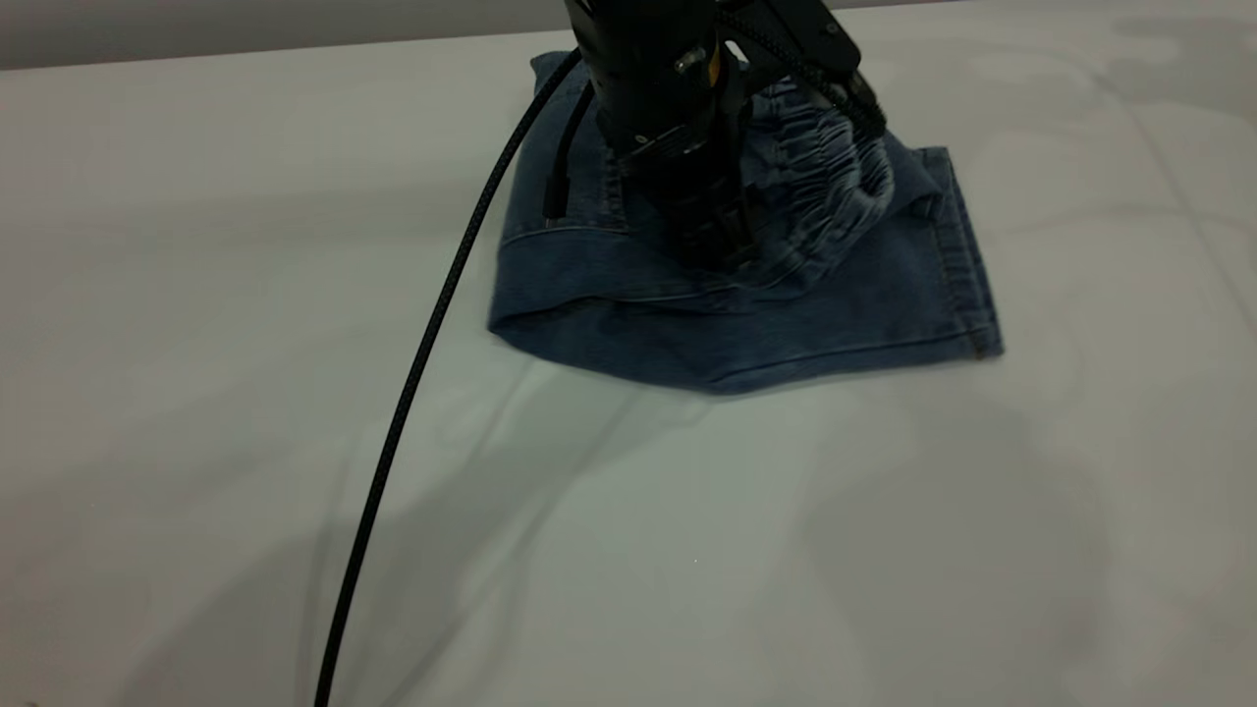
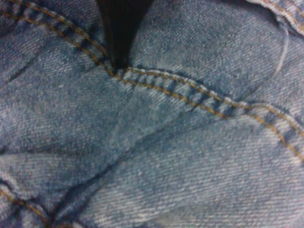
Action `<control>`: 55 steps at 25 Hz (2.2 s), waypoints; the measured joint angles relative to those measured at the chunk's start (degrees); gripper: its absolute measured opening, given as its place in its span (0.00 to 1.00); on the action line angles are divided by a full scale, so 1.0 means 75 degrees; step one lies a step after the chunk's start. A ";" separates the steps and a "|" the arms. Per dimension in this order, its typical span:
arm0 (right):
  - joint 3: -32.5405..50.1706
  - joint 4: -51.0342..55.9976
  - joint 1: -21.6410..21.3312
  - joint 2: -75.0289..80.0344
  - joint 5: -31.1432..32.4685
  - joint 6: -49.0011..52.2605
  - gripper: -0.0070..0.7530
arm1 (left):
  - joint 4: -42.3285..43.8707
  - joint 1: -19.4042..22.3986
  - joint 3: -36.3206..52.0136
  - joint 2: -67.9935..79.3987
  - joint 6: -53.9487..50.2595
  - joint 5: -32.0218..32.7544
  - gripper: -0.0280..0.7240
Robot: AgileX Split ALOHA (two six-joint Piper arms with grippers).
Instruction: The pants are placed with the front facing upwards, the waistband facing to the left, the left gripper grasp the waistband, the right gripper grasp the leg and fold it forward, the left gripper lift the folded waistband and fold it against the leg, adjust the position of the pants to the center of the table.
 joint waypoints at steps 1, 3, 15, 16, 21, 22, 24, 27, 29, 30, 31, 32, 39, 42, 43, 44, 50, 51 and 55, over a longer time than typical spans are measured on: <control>0.0000 0.0000 0.0000 0.0000 0.0000 -0.0008 0.68 | 0.0000 0.0000 0.0000 0.0000 0.0165 0.0087 0.78; 0.0000 0.0000 0.0000 0.0000 0.0000 -0.0016 0.68 | -0.0007 0.0000 0.0000 0.0000 0.0307 0.0139 0.78; -0.0450 0.0163 0.0047 -0.0188 0.0000 -0.0121 0.68 | 0.0096 -0.0014 -0.1572 0.0050 -0.0778 0.1619 0.76; -0.0450 0.0238 0.0064 -0.0243 0.0000 -0.0121 0.68 | 0.0089 -0.0014 -0.1780 0.0050 -0.0937 0.1879 0.76; -0.0450 0.0254 0.0239 -0.0645 0.0007 -0.0036 0.67 | 0.0074 -0.0014 -0.3130 0.0035 -0.1196 0.3206 0.76; -0.0441 0.0247 0.0269 -0.0766 0.0007 -0.0006 0.66 | 0.0074 -0.0014 -0.3441 0.0035 -0.1293 0.3476 0.76; -0.0400 0.0191 0.0398 -0.1005 0.0007 0.0014 0.65 | 0.0067 -0.0005 -0.4029 0.0025 -0.1410 0.4023 0.76; -0.0199 0.0191 0.0598 -0.1442 0.0007 0.0020 0.63 | 0.0059 -0.0005 -0.4968 0.0016 -0.1410 0.4882 0.76; 0.0030 0.0217 0.0699 -0.1807 0.0007 0.0027 0.63 | 0.0049 -0.0005 -0.5639 0.0007 -0.1410 0.5137 0.76; 0.0181 0.0256 0.0710 -0.1970 0.0016 0.0027 0.63 | -0.0005 -0.0005 -0.5892 -0.0049 -0.1410 0.5175 0.76; 0.0338 0.0295 0.0757 -0.2174 0.0016 0.0027 0.63 | -0.0087 -0.0005 -0.6156 -0.0163 -0.1492 0.5188 0.76; 0.0473 0.0310 0.0777 -0.2383 0.0016 0.0052 0.63 | -0.0103 -0.0005 -0.6377 -0.0285 -0.1505 0.5188 0.76; 0.1570 0.0455 0.0847 -0.4042 0.0011 0.0067 0.63 | -0.0084 0.0004 -0.6605 -0.1480 -0.1671 0.5217 0.76; 0.2079 0.0574 0.0841 -0.4839 0.0011 0.0066 0.63 | -0.0084 0.0004 -0.6605 -0.2121 -0.1694 0.5181 0.76; 0.2228 0.0614 0.0841 -0.5128 0.0011 0.0066 0.63 | -0.0102 0.0004 -0.6605 -0.2290 -0.1708 0.5181 0.76; 0.2407 0.0710 0.0841 -0.5424 0.0011 0.0066 0.63 | -0.0141 0.0004 -0.6605 -0.2491 -0.1708 0.5189 0.76; 0.3611 0.1255 0.0841 -0.7073 0.0011 0.0020 0.63 | -0.0888 0.0004 -0.6279 -0.3812 -0.1481 0.5160 0.76; 0.3860 0.1317 0.0841 -0.7375 0.0011 0.0020 0.63 | -0.1060 0.0004 -0.6094 -0.4098 -0.1410 0.5160 0.76; 0.4844 0.1633 0.0841 -0.8405 0.0011 -0.0134 0.63 | -0.1385 0.0004 -0.4892 -0.5389 -0.1410 0.5161 0.76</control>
